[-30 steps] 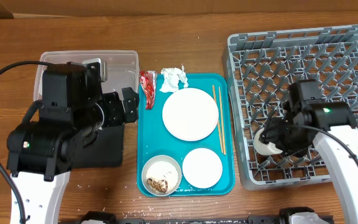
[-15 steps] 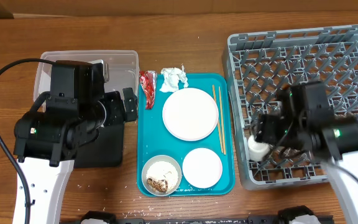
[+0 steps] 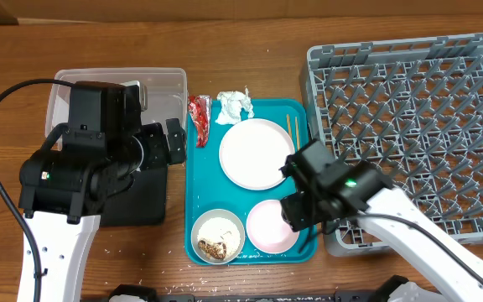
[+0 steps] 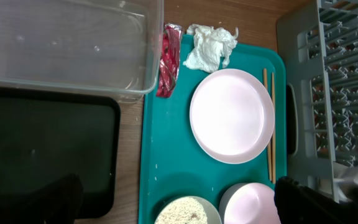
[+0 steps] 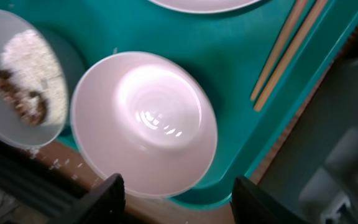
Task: Sort waste into correct bins and load items into the dishwasher
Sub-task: 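Grasp the pink plate with right gripper and lift it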
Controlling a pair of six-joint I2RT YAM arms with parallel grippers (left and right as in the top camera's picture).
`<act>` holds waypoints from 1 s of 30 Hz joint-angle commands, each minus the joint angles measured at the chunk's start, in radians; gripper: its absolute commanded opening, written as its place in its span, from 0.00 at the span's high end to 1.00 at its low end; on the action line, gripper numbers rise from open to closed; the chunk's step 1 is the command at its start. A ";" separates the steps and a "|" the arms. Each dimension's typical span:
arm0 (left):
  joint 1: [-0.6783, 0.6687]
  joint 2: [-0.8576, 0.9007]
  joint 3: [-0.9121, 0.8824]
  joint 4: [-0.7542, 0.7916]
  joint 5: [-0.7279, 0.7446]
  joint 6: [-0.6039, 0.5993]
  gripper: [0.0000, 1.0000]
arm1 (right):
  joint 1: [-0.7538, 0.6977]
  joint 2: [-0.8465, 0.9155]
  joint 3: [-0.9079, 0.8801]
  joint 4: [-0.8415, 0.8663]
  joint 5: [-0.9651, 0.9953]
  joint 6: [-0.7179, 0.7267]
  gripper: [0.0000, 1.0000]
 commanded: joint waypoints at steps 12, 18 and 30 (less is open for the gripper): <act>0.002 0.005 0.011 0.001 -0.018 -0.007 0.00 | 0.008 0.318 -0.017 0.116 0.104 0.051 0.65; 0.002 0.005 0.011 0.001 -0.018 -0.007 0.00 | 0.009 0.263 -0.014 0.097 0.119 0.103 0.89; 0.002 0.005 0.011 0.001 -0.018 -0.007 0.00 | 0.008 -0.093 0.121 -0.024 0.438 0.312 0.96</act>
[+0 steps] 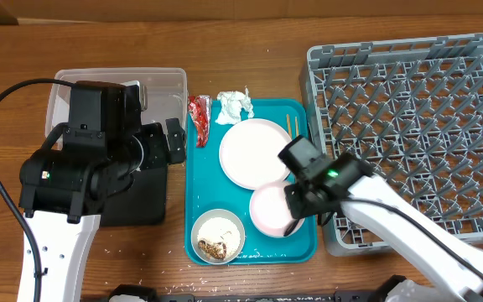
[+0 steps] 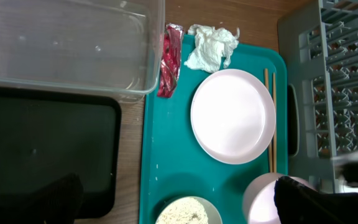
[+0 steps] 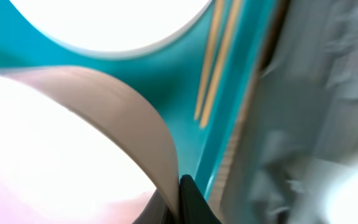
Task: Sort waste into correct bins and load items into the dishwasher
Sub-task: 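Grasp the pink plate with right gripper and lift it, then set the pink plate upright in the dish rack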
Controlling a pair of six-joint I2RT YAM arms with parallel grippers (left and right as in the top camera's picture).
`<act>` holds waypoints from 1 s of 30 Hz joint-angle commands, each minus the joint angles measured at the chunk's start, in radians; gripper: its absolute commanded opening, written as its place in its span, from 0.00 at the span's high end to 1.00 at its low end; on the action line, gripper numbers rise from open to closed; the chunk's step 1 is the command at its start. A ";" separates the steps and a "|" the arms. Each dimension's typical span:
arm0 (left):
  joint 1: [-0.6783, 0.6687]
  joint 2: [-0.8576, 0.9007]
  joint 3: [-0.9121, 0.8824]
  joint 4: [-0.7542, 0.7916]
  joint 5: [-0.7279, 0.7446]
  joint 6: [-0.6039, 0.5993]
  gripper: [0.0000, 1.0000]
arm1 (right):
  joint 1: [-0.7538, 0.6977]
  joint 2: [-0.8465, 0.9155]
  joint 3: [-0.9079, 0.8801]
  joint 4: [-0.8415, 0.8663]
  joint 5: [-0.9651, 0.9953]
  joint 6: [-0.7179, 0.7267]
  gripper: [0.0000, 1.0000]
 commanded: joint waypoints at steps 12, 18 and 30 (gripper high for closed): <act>0.002 0.005 0.011 0.002 -0.014 -0.007 0.00 | -0.045 -0.349 0.080 0.034 1.128 0.322 0.96; 0.002 0.005 0.011 0.001 -0.014 -0.007 0.00 | -0.361 -0.227 0.079 0.126 1.115 0.322 0.96; 0.002 0.005 0.011 0.001 -0.014 -0.007 0.00 | -0.681 0.084 0.079 0.230 0.861 0.314 0.96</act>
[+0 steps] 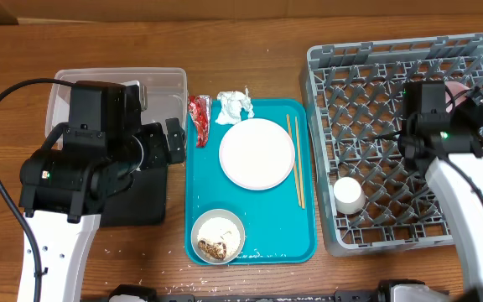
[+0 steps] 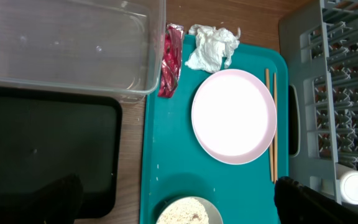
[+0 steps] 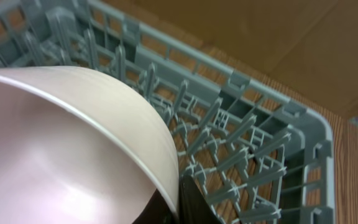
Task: Sort waste into correct bins and load items into the dishwasher
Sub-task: 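Set the pink plate upright in the dish rack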
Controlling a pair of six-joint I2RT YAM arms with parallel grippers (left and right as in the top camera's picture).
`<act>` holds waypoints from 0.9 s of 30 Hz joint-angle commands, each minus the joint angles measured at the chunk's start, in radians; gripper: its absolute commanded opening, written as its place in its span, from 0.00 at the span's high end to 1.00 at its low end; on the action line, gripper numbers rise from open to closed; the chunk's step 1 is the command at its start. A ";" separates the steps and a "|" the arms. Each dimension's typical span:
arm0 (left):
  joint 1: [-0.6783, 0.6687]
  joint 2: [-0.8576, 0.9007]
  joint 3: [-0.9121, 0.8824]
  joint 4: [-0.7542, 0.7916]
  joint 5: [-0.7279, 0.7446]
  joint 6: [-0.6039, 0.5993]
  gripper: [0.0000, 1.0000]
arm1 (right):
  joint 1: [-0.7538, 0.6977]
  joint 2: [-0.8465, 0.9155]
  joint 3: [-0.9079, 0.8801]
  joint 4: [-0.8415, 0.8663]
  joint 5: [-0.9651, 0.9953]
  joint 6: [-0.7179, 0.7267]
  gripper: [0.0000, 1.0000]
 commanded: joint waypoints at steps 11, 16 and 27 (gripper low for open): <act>0.002 0.003 0.011 0.001 -0.011 -0.006 0.00 | 0.040 0.201 0.019 -0.006 -0.010 0.004 0.96; 0.002 0.003 0.011 0.001 -0.011 -0.006 0.00 | 0.084 0.224 0.019 -0.031 -0.033 0.004 0.96; 0.002 0.003 0.011 0.001 -0.011 -0.006 0.00 | 0.211 0.228 0.010 -0.037 0.053 0.004 0.96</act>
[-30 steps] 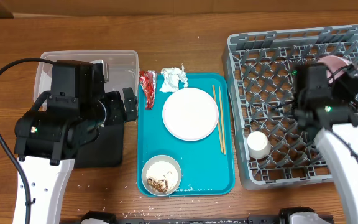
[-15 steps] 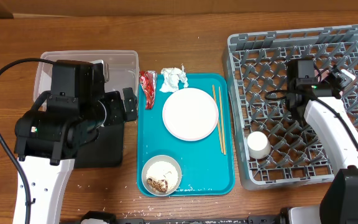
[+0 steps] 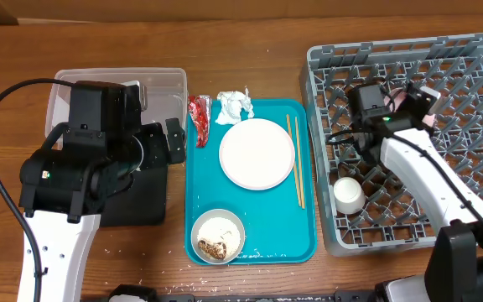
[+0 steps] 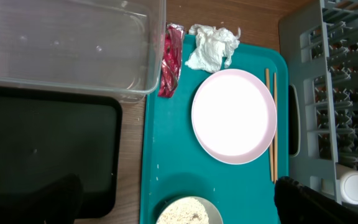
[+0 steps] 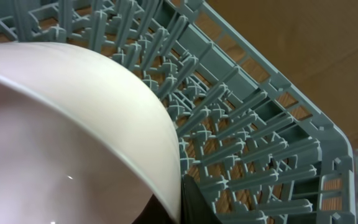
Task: Sort waste into correct bins and load items into the dishwasher
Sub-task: 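Set the pink plate upright in the dish rack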
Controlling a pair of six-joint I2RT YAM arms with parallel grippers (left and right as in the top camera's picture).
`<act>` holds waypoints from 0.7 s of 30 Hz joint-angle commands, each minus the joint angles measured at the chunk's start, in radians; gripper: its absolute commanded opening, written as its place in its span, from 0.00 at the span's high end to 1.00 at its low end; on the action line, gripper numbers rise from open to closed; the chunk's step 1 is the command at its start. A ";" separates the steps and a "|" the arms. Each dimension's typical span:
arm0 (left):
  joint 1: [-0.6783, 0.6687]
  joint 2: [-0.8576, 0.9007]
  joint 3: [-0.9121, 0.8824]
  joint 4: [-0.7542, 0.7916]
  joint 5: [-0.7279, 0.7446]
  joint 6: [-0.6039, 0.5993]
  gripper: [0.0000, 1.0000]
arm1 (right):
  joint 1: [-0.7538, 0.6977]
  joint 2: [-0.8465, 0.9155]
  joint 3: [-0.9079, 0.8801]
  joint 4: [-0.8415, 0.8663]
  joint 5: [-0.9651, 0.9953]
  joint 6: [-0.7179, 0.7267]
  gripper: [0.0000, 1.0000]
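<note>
My right gripper (image 5: 180,200) is shut on the rim of a pale pink bowl (image 5: 73,137), which it holds on edge low over the pegs of the grey dish rack (image 3: 459,168), in its back left part. In the overhead view the right gripper (image 3: 395,101) sits there above the rack. On the teal tray (image 3: 204,180) lie a white plate (image 3: 257,153), chopsticks (image 3: 296,159), a crumpled napkin (image 3: 235,104) and a bowl of food scraps (image 3: 218,237). A red wrapper (image 3: 199,117) lies at the tray's left edge. My left gripper (image 4: 179,208) hangs open above the tray's left side.
A clear plastic bin (image 3: 162,92) and a black bin (image 3: 137,197) sit left of the tray, mostly under my left arm. A white cup (image 3: 348,195) stands in the rack's front left corner. Crumbs dot the wooden table (image 3: 250,42) near the front.
My right gripper, still shut on the pink bowl, has moved from the rack's far right side to its back left part. The left arm and the tray items have not moved.
My right gripper stood open over the pink bowl at the tray's front right. Then it was shut on the bowl's rim, the bowl tilted above the tray. Later it held the bowl over the rack's far right, and now over the back left. The left arm stayed still.
</note>
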 commanded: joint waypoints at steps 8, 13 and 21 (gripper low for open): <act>0.002 0.003 0.011 0.001 -0.011 -0.006 0.00 | 0.006 0.026 0.000 0.003 0.132 -0.008 0.96; 0.002 0.003 0.011 0.001 -0.011 -0.006 0.00 | 0.004 0.026 0.000 0.034 0.174 -0.053 0.96; 0.002 0.003 0.011 0.001 -0.011 -0.006 0.00 | 0.001 0.029 -0.001 0.048 0.193 -0.069 0.96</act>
